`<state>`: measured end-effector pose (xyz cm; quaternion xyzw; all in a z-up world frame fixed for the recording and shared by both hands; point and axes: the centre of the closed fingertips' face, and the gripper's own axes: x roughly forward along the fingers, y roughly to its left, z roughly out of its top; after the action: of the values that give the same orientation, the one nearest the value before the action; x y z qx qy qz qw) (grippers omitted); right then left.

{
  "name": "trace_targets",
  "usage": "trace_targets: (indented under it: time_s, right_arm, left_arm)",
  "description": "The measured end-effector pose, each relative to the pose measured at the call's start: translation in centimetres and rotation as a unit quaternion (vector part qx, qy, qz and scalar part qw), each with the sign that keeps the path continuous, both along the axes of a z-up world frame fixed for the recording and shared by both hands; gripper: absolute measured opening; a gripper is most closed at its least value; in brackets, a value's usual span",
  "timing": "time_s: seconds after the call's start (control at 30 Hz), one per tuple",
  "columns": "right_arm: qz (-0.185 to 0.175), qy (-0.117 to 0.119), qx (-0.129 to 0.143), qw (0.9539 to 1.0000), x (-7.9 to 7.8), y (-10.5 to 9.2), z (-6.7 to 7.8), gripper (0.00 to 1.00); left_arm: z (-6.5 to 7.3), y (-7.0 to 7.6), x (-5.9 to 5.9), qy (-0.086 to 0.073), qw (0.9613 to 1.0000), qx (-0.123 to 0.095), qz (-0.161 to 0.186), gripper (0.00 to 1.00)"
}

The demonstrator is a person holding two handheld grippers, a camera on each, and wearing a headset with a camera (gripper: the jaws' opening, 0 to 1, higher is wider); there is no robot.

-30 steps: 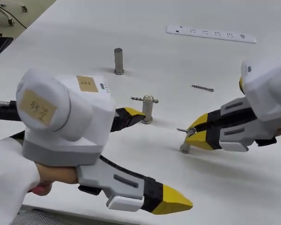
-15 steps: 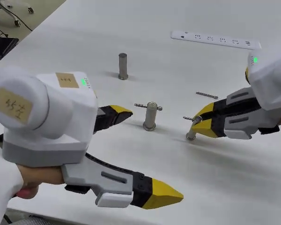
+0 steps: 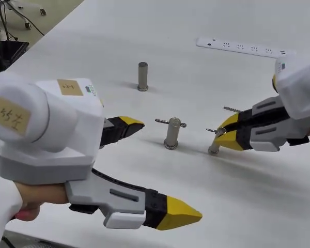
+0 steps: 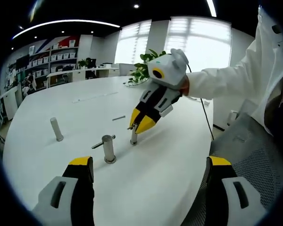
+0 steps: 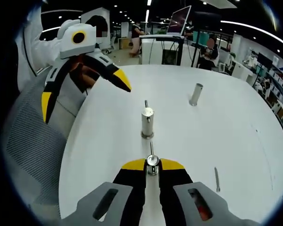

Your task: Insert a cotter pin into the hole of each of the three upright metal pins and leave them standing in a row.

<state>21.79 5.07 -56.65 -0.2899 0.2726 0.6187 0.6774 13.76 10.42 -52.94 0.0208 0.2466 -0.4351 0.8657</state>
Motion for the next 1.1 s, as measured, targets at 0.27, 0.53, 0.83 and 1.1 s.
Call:
trace_targets:
  time_s: [0.27, 0.53, 0.83, 1.1]
  right_arm:
    - [0.008, 0.002, -0.002, 1.0, -0.2, 0.3, -0.3, 0.04]
    - [0.005, 0.008, 0.005, 0.9999, 0.0, 0.3, -0.3, 0.04]
    - [0.003, 0.01, 0.002, 0.9999, 0.0, 0.2, -0.6, 0.04]
    - [-0.004, 0.003, 0.004, 1.0, 0.0, -0.1, -0.8, 0.12]
  left_arm:
    - [-0.1, 0.1, 0.0, 0.0, 1.0, 0.003, 0.001, 0.99]
    - [0.1, 0.4, 0.3, -0.004, 0.9999, 0.002, 0.012, 0.96]
    - [-0.2, 0.8, 0.7, 0.001, 0.9997, 0.003, 0.024, 0.98]
    - [-0.3, 1.0, 0.8, 0.003, 0.9996, 0.004, 0.027, 0.98]
